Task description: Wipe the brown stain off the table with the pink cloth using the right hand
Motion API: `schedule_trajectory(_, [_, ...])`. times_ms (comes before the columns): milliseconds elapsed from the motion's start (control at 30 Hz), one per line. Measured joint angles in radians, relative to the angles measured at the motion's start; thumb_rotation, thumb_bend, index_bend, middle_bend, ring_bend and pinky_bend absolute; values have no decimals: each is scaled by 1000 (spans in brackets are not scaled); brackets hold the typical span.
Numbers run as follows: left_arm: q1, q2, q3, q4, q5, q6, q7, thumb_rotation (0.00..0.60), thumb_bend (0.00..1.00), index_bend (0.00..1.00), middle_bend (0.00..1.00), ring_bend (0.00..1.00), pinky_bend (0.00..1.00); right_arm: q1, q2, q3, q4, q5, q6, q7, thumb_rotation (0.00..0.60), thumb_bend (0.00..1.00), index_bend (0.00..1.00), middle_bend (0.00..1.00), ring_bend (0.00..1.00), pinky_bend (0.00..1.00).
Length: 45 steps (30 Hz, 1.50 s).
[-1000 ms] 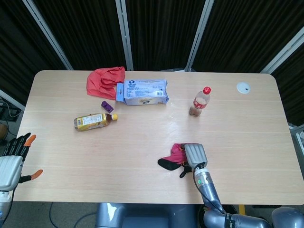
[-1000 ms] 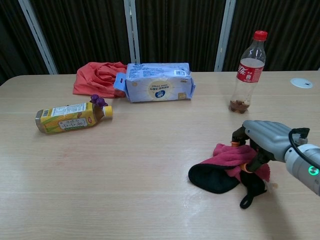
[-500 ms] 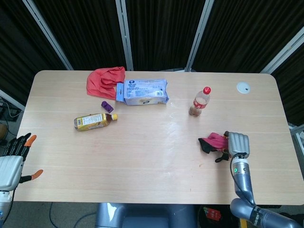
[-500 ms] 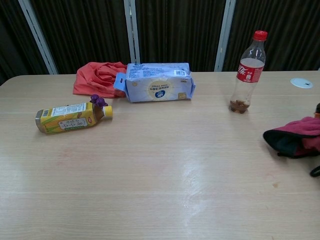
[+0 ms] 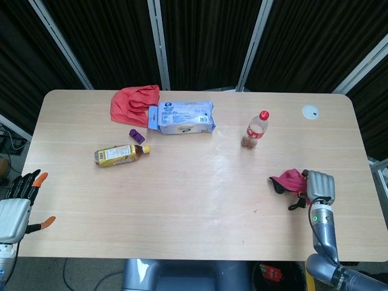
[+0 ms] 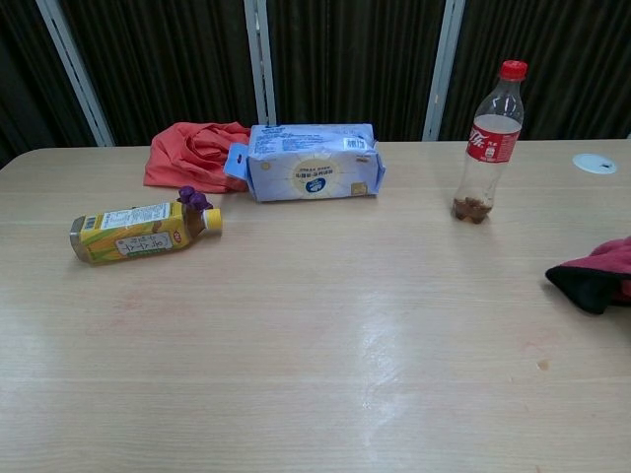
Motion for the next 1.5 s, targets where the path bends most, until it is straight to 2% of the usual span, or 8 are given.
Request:
schedule_trajectory(467, [0,5,-3,1,-9,-3,-15,600,0,73,0,0,0,64,-154,-87,-270,-128,12,-73,600,402,754,652,579,752])
schedule_trajectory(667, [1,6,-3,0,-7,0,-17,600,0,73,0,0,0,68,-177,-135,-382,-148,19,-90,600,406,753,652,579,753])
schedule_trajectory(767, [1,6,-3,0,-8,0,-17,600,0,74,0,0,0,65,-174,-168,-403,-163,23,-102,600,409,754,652,578,753])
schedule_trajectory(867, [1,6,-3,0,-9,0,-16,600,0,73,0,0,0,60,-163,-186,-394,-160,30,-119,600,410,754,652,579,753])
schedule_trajectory(1133, [1,5,-4,-6,-16,-5,-14,600,0,74,0,0,0,47,-134,-181,-304,-122,42,-111,600,414,759,652,579,752])
schedule_trajectory(1500, [3,9,-3,-27,-26,-12,-36,600,0,75,0,0,0,33,-95,-134,-148,-83,53,-72,600,414,761,653,579,752])
